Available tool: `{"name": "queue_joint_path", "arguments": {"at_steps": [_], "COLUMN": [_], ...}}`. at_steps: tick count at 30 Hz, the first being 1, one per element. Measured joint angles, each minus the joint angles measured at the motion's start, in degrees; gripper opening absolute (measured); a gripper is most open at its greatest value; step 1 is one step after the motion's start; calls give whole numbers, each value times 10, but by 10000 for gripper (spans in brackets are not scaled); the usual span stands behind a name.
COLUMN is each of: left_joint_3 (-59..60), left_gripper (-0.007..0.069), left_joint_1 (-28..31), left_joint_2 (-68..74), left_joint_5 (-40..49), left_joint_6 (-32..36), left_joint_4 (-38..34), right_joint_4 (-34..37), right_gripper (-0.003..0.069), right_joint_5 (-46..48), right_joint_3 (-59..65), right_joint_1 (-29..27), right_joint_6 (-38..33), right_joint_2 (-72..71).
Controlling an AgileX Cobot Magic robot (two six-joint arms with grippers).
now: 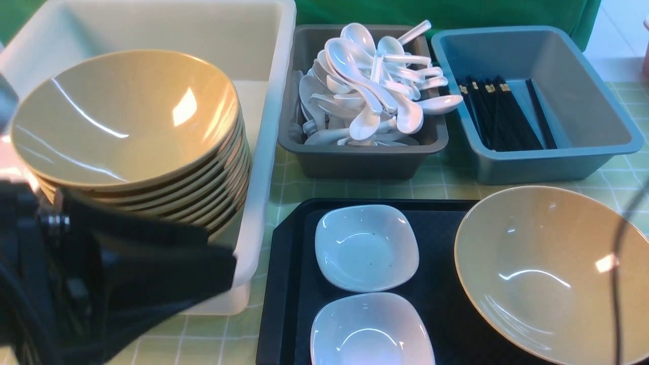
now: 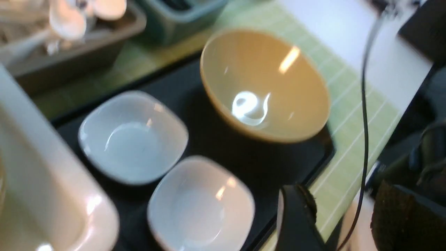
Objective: On green table put chopsticks spoon bowls plates into blue grey white boxes.
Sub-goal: 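Place the white spoon into the bin of spoons with the right gripper, then grasp the large bowl on the tray by its rim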
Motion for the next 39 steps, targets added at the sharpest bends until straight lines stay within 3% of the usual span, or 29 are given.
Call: {"name": "queue_joint_path", "arguments": {"at_steps": [4, 14, 18, 24, 30, 39], "left_joint_3": [0, -9, -50, -157, -310, -454], "left_gripper": [272, 272, 282, 419, 545, 560], "left_joint_1": [0, -2, -41, -141, -165, -165], "left_joint_2": [30, 174, 279, 430, 599, 798], "left_joint_5": [-13, 42, 71, 18, -15, 3], "left_joint_6": [-1, 20, 39, -23, -85, -107], "left_joint_4": [-53, -102, -114, -60, -2, 5], "right_joint_4": [-2, -4, -3, -3, -2, -2], "right_gripper": [30, 25, 25, 25, 29, 38], "right_joint_5": [0, -14, -59, -78, -71, -71], "right_joint_3": [164, 589, 727, 808, 813, 813], "right_joint_1": [0, 0, 0, 0, 0, 0], "right_joint_6": [-11, -15, 20, 63, 77, 78], "right_joint_2": [-160, -514, -654, -766, -764, -762]}}
